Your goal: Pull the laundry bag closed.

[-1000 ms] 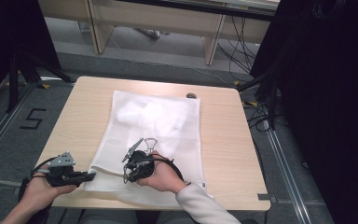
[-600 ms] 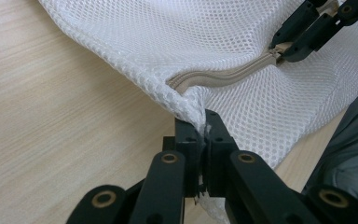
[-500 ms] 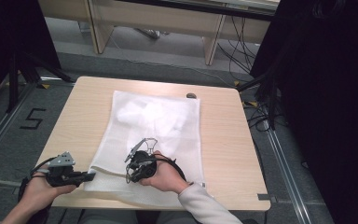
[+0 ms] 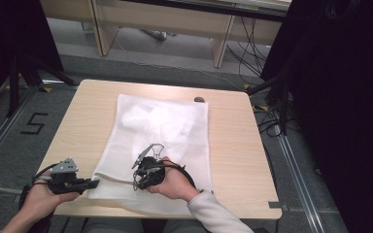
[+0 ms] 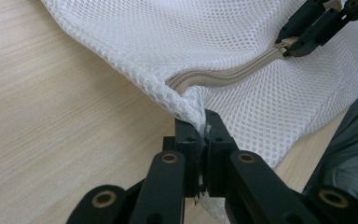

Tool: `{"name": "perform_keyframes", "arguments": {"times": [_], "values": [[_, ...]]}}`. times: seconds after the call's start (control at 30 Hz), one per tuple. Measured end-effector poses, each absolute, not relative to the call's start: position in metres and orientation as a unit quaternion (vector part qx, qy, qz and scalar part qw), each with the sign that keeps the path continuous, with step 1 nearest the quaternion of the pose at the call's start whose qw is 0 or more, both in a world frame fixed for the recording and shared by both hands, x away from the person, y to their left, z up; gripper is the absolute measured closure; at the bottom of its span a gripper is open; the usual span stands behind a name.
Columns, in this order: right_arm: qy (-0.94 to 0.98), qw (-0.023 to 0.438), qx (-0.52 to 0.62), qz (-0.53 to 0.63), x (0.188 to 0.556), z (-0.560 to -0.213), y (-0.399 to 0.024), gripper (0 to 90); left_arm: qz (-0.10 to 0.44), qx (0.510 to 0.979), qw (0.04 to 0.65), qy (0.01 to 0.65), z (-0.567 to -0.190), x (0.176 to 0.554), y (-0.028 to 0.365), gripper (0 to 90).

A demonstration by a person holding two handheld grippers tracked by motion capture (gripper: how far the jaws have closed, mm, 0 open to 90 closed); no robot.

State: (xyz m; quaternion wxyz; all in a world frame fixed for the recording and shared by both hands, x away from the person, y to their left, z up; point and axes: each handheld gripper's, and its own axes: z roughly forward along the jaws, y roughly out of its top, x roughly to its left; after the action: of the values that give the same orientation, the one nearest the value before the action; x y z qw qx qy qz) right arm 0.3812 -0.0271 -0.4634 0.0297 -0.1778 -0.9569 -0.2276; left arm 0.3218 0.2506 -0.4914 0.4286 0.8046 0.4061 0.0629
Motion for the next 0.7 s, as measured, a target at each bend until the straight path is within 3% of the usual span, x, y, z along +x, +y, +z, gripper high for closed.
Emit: {"name": "perform_keyframes", "arguments": {"times": [0.7], "values": [[-0.958, 0.018, -0.186, -0.218, 0.382, -0.46, -0.04, 82.5, 0.061, 0.809, 0.427, 0.4, -0.492, 0.323, 0.252, 86.1]]}}
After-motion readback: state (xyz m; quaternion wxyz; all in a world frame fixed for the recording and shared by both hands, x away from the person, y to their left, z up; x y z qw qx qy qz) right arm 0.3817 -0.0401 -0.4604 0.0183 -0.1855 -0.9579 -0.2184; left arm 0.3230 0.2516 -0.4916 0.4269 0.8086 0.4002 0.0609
